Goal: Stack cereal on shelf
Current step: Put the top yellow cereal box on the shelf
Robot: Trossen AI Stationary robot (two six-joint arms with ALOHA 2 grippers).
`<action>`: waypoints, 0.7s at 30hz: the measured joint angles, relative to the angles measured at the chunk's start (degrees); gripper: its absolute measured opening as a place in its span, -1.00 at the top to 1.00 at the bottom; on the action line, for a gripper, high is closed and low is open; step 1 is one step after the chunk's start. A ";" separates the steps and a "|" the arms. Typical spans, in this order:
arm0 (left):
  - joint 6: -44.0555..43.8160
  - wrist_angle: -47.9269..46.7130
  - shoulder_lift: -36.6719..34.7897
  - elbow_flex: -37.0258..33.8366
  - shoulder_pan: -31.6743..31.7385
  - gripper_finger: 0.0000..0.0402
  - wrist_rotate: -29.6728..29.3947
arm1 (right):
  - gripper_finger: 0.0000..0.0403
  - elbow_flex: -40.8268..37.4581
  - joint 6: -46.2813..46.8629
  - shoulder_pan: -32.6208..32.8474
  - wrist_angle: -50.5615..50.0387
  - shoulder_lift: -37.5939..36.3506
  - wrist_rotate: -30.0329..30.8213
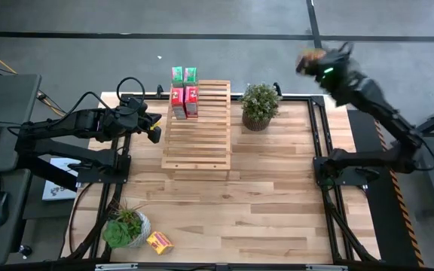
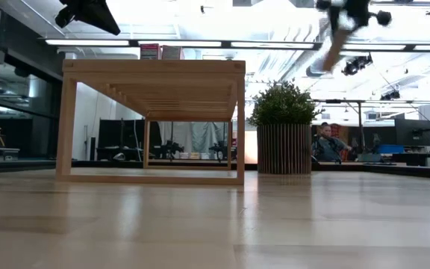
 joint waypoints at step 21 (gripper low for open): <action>-1.13 0.03 0.00 0.00 0.00 1.00 2.69 | 0.21 27.90 -24.95 32.01 14.05 30.33 -52.92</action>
